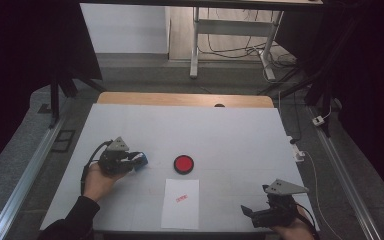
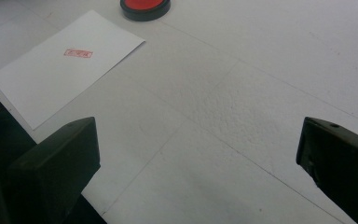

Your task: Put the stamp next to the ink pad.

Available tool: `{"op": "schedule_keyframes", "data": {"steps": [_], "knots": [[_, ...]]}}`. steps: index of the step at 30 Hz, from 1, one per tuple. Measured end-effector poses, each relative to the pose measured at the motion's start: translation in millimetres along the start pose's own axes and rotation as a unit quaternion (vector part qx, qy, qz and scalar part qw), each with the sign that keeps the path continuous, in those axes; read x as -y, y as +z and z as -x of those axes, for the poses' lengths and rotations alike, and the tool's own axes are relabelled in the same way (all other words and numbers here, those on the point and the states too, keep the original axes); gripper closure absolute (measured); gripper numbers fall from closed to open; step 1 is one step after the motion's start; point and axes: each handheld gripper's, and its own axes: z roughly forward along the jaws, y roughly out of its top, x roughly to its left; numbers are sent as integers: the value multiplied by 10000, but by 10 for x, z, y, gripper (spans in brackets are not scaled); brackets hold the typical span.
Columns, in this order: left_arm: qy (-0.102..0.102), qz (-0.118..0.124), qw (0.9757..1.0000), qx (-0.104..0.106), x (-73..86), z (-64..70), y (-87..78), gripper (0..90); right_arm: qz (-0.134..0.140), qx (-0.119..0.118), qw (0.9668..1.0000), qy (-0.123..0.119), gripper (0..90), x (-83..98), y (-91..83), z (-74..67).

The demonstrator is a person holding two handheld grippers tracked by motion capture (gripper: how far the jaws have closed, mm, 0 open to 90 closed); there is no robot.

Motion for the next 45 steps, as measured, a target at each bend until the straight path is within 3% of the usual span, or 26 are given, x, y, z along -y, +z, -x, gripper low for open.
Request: {"op": "schedule_keyframes", "data": {"steps": [12, 22, 34, 45], "knots": [[186, -143, 9997, -3, 33, 7, 101, 681, -38, 5, 10000, -30, 0, -2, 5, -4], [99, -162, 9998, 10, 33, -10, 102, 671, -49, -15, 10000, -44, 0, -3, 7, -8], [-342, 47, 9992, 191, -52, -1, -19, 453, -47, -34, 10000, -48, 0, -3, 7, -7], [-430, 148, 9982, 403, -133, 112, -177, 206, -40, -72, 10000, -38, 0, -2, 6, -4]]}}
